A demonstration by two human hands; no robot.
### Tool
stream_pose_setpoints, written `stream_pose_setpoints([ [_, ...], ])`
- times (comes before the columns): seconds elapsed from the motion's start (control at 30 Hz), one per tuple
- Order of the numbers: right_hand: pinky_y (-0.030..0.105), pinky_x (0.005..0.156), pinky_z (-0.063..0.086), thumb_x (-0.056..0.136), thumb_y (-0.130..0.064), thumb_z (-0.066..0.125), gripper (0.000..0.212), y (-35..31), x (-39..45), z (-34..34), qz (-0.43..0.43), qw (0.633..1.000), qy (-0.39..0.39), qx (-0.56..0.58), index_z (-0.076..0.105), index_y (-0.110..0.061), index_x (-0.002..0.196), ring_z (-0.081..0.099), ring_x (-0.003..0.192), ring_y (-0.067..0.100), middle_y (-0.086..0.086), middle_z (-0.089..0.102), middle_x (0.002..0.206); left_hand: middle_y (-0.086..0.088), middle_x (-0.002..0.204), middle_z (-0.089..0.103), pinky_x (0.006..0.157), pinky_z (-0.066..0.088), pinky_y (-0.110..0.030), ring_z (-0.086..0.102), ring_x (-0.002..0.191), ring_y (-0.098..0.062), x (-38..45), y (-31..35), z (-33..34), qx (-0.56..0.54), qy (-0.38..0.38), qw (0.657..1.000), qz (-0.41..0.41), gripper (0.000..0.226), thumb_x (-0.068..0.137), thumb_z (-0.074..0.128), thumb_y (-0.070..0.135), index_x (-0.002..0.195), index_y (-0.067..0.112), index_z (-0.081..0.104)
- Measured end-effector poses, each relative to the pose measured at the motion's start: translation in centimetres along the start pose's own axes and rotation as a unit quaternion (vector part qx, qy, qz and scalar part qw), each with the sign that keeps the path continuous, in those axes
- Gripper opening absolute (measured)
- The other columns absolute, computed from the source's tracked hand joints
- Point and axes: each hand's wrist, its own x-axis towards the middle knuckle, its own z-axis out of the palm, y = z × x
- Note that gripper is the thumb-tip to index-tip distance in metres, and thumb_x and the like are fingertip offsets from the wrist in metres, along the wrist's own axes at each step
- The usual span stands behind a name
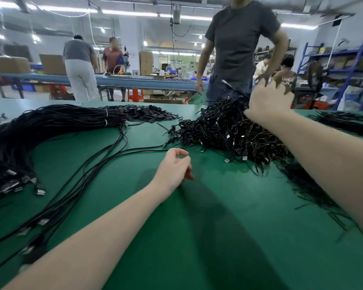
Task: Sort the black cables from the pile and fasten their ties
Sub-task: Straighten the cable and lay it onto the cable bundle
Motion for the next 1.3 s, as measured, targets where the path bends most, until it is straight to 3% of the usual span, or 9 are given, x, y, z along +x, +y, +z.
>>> stream_pose_setpoints([
  [0.13,0.040,0.088,0.040,0.089,-0.037,0.054,0.039,-3.1,-5.7,3.3,-0.157,0.986,-0.058,0.003,0.054,-0.015,0.122,0.056,0.110,0.029,0.010,0.061,0.118,-0.003,0.106,0.059,0.068,0.047,-0.030,0.062,0.086,-0.022,1.2,1.7,-1.6,0.326,-0.016,0.945,0.029,0.028,0.097,0.043,0.031,0.123,0.021,0.045],
  [0.23,0.039,0.092,0.043,0.092,-0.055,0.044,0.050,-4.6,-12.0,7.2,-0.173,0.959,-0.196,0.110,0.051,-0.022,0.129,0.053,0.116,0.028,0.007,0.055,0.126,-0.011,0.132,0.045,0.092,0.050,-0.041,0.059,0.103,-0.029,1.4,3.0,-5.6,0.636,-0.062,0.769,-0.012,0.040,0.092,0.041,0.014,0.130,0.017,0.052],
  [0.33,0.036,0.093,0.043,0.095,-0.053,0.037,0.047,-4.4,-14.4,9.6,-0.144,0.955,-0.192,0.176,0.055,-0.024,0.127,0.052,0.117,0.026,0.004,0.056,0.126,-0.010,0.129,0.056,0.095,0.050,-0.036,0.059,0.113,-0.026,0.0,3.7,-11.2,0.748,-0.078,0.653,-0.088,0.046,0.086,0.041,0.004,0.129,0.011,0.056],
  [0.43,0.034,0.086,0.045,0.095,-0.048,0.038,0.041,-4.1,-14.4,9.8,-0.151,0.954,-0.166,0.199,0.058,-0.024,0.123,0.055,0.111,0.024,0.001,0.059,0.123,-0.004,0.107,0.066,0.085,0.052,-0.028,0.064,0.099,-0.021,-2.4,3.7,-17.5,0.774,-0.070,0.605,-0.176,0.029,0.089,0.046,0.014,0.112,0.009,0.063],
  [0.5,0.033,0.084,0.045,0.095,-0.046,0.038,0.040,-4.3,-14.5,9.8,-0.156,0.955,-0.165,0.193,0.058,-0.024,0.122,0.056,0.109,0.024,0.001,0.059,0.122,-0.003,0.092,0.069,0.075,0.055,-0.028,0.068,0.085,-0.019,-4.0,3.5,-21.2,0.741,-0.051,0.627,-0.235,0.025,0.093,0.053,0.029,0.101,0.010,0.066],
  [0.63,0.032,0.080,0.046,0.096,-0.044,0.038,0.040,-4.3,-14.5,9.8,-0.157,0.954,-0.159,0.198,0.058,-0.023,0.123,0.056,0.108,0.023,0.001,0.059,0.122,-0.002,0.071,0.071,0.054,0.056,-0.028,0.066,0.059,-0.015,-5.9,2.7,-24.9,0.612,0.010,0.758,-0.224,0.030,0.081,0.071,0.047,0.087,0.018,0.068],
  [0.93,0.033,0.081,0.050,0.096,-0.040,0.039,0.037,-4.3,-14.6,9.5,-0.159,0.952,-0.155,0.210,0.061,-0.022,0.120,0.058,0.102,0.022,0.000,0.062,0.117,-0.007,0.065,0.065,0.046,0.049,-0.026,0.055,0.049,-0.023,-6.0,3.4,-22.5,0.641,-0.009,0.729,-0.239,0.034,0.095,0.047,0.023,0.068,0.009,0.061],
  [1.17,0.031,0.077,0.046,0.095,-0.041,0.041,0.035,-4.2,-14.4,9.9,-0.158,0.954,-0.144,0.211,0.062,-0.023,0.117,0.058,0.101,0.022,-0.001,0.062,0.114,0.000,0.049,0.061,0.041,0.041,-0.021,0.048,0.038,-0.016,-6.6,2.8,-22.5,0.598,-0.017,0.756,-0.265,0.028,0.091,0.063,0.034,0.087,0.007,0.071],
  [1.3,0.031,0.075,0.045,0.095,-0.041,0.041,0.035,-4.2,-14.4,9.9,-0.158,0.954,-0.141,0.211,0.062,-0.023,0.116,0.058,0.101,0.023,0.000,0.062,0.113,-0.007,0.052,0.058,0.046,0.046,-0.022,0.052,0.043,-0.018,-6.5,2.7,-23.4,0.503,0.012,0.801,-0.325,0.026,0.089,0.066,0.022,0.073,0.002,0.062],
])
